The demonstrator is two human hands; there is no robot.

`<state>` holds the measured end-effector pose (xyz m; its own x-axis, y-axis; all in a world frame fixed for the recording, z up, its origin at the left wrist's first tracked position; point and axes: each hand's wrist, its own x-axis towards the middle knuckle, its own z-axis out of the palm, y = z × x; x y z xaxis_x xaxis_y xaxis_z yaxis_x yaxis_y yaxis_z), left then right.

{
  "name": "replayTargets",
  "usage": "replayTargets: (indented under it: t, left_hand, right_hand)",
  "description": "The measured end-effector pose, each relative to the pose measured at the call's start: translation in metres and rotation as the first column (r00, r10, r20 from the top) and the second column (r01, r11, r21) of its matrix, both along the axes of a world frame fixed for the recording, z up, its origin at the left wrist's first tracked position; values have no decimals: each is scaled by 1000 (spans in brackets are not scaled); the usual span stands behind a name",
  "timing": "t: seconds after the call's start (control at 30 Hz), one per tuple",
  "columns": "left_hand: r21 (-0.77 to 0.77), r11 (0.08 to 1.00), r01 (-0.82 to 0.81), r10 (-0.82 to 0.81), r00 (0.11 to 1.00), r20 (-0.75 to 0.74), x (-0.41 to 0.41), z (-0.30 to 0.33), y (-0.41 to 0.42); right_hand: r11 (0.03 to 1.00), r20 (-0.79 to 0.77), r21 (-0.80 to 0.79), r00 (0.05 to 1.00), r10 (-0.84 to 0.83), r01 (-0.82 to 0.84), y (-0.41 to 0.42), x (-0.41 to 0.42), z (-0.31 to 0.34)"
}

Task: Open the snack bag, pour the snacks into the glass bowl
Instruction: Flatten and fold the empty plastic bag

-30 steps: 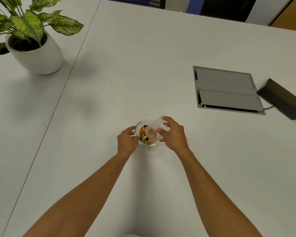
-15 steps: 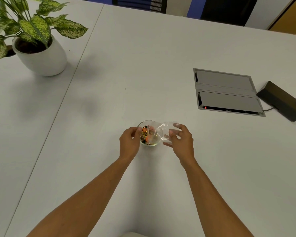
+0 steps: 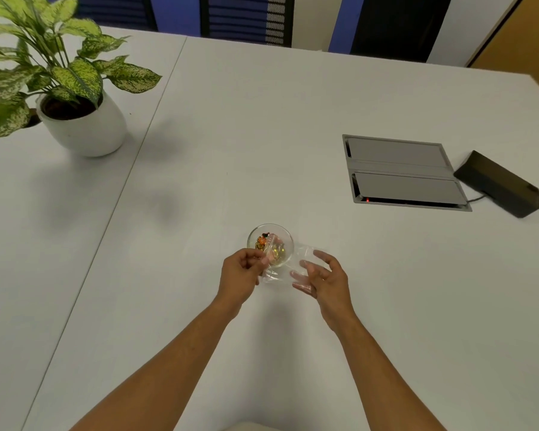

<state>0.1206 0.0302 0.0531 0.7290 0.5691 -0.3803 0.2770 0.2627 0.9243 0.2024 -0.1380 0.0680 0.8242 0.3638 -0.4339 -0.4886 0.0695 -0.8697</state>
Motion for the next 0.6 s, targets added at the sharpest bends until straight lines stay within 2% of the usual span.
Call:
replayTargets:
  t: [0.17,0.3,0.4,0.5,0.6]
  left_hand:
    - [37,999,30,-31,999,34,-10,10,1]
    - [66,991,117,-119,992,29,-18,19,2]
    - [39,987,156,-156,988,14,-21,26,1]
    - [-28,989,143,-143,990,22,-22,34,-4]
    - [-31,995,91,-91,996,26,-25,41,-10]
  right_hand:
    - [1000,-15,-11,1000,8,-9,-9,-4,6]
    - [998,7,-70,1000,-3,4,-14,-8,13]
    - [995,22,-99,1000,-5,7,-15,-13,16]
    - [996,32,-94,999,16,-13,-16,-19,21]
    - [995,31,-92,998,50,-47,-18,-25,24]
